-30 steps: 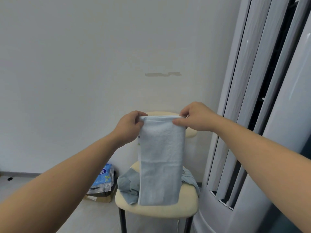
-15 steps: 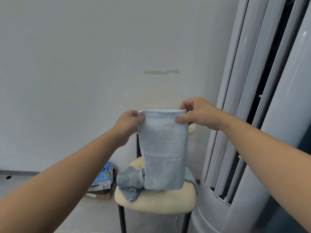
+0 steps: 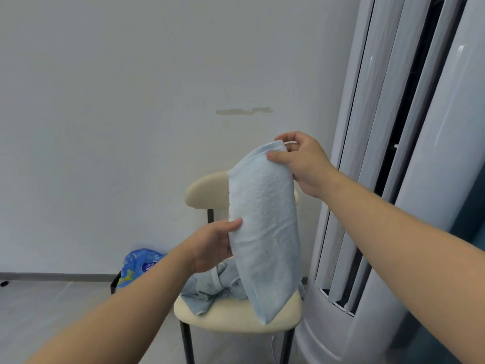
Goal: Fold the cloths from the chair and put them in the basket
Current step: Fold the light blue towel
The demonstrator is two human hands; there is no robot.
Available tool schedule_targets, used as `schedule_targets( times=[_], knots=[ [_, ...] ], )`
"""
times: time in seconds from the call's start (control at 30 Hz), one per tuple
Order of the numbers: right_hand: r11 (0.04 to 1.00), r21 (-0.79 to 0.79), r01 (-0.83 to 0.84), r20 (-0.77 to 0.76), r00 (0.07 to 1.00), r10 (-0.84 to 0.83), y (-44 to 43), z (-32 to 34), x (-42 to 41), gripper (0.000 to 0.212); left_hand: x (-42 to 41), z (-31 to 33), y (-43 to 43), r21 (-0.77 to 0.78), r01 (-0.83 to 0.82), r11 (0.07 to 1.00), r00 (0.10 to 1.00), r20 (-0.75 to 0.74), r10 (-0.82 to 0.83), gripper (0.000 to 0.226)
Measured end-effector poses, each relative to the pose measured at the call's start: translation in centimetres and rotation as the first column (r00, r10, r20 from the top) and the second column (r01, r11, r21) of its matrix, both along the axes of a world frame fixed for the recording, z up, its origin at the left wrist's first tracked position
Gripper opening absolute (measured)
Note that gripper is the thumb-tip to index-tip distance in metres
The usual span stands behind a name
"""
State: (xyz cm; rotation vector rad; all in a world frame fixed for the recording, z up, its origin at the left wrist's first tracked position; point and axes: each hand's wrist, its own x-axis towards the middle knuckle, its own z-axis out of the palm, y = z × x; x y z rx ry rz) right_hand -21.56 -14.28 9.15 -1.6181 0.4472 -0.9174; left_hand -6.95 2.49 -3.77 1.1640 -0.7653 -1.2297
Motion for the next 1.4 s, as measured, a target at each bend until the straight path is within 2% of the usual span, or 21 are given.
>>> schedule_targets(
  times=[0.1,0.17,0.23,0.3,0.37,0.47,0.6,0.63,0.73,0.77,0.83,0.9,0.93,1.0,1.07,1.1,1.17,1.27,1.4],
  knots=[
    [0.994,0.087,0.07,0.039,0.997,-0.073,-1.2,-0.5,0.0,0.039,-1.4,0.6,-0.9,-0.006,-0.105,0.994,0.988,-0.112,0.104,0.041],
    [0.96,0.274,0.056,0.151,0.984,-0.1,-2.5,-1.2,-0.1,0.044,-1.8,1.3,-1.8,-0.004,-0.191,0.982,0.97,-0.155,0.188,0.039],
    [0.881,0.465,-0.091,0.182,0.983,0.006,-3.1,-2.8,-0.3,0.047,-1.8,2.2,-2.4,0.004,-0.237,0.972,0.954,-0.186,0.234,0.038],
    [0.781,0.59,-0.205,0.072,0.977,0.203,-2.5,-5.9,-0.6,0.06,-1.4,3.0,-2.9,0.039,-0.25,0.967,0.95,-0.182,0.253,0.04],
    [0.69,0.683,-0.241,0.0,0.944,0.329,-1.5,-9.5,-0.8,0.067,-0.8,3.2,-3.5,0.091,-0.262,0.961,0.952,-0.14,0.273,0.043],
    [0.643,0.728,-0.239,-0.013,0.932,0.361,-0.2,-12.0,-0.6,0.055,0.3,3.1,-4.0,0.165,-0.33,0.93,0.936,-0.067,0.344,0.042],
    [0.759,0.646,-0.083,-0.182,0.949,0.258,0.6,-11.2,-0.3,0.024,1.9,3.0,-3.4,0.261,-0.392,0.882,0.918,0.044,0.395,0.027],
    [0.786,0.616,-0.049,-0.209,0.952,0.224,0.3,-11.0,-0.3,0.027,2.3,3.1,-3.2,0.273,-0.401,0.875,0.915,0.077,0.395,0.028],
    [0.873,0.486,0.049,-0.305,0.945,0.117,-0.7,-10.5,0.0,0.077,3.0,3.2,-3.0,0.234,-0.458,0.858,0.886,0.201,0.418,0.027],
    [0.894,0.44,0.08,-0.35,0.933,0.089,-0.7,-10.2,0.1,0.08,3.0,3.2,-3.0,0.223,-0.479,0.849,0.871,0.243,0.427,0.027],
    [0.911,0.385,0.15,-0.41,0.912,0.023,-1.0,-9.9,0.5,0.071,3.1,3.4,-3.2,0.223,-0.501,0.836,0.853,0.29,0.434,0.022],
    [0.914,0.363,0.184,-0.433,0.902,-0.01,-1.1,-9.5,0.6,0.047,3.1,3.6,-3.5,0.23,-0.496,0.838,0.856,0.292,0.426,0.018],
    [0.912,0.358,0.199,-0.431,0.902,-0.028,-1.2,-9.3,0.6,0.042,3.2,3.6,-3.6,0.23,-0.491,0.84,0.86,0.285,0.424,0.018],
    [0.918,0.321,0.231,-0.417,0.905,-0.082,-1.5,-9.2,0.6,0.046,3.0,3.6,-3.6,0.195,-0.483,0.853,0.859,0.296,0.419,0.031],
    [0.929,0.273,0.251,-0.396,0.909,-0.129,-1.8,-9.3,0.4,0.067,3.3,3.3,-3.6,0.141,-0.472,0.87,0.852,0.329,0.408,0.058],
    [0.936,0.256,0.241,-0.384,0.914,-0.131,-1.8,-9.2,0.2,0.068,3.4,3.2,-3.6,0.125,-0.453,0.883,0.852,0.352,0.387,0.063],
    [0.953,0.239,0.186,-0.358,0.929,-0.092,-2.1,-9.3,0.0,0.063,3.5,2.9,-3.6,0.115,-0.39,0.914,0.849,0.43,0.307,0.059],
    [0.982,0.164,0.092,-0.346,0.938,-0.03,-2.0,-9.1,-0.5,0.064,3.6,2.4,-3.9,0.103,-0.364,0.926,0.741,0.634,0.22,0.051],
    [0.997,-0.07,-0.014,-0.48,0.877,-0.021,-1.7,-8.7,-0.9,0.062,3.0,2.5,-4.1,0.065,-0.376,0.924,0.534,0.831,0.158,0.047]
  ],
)
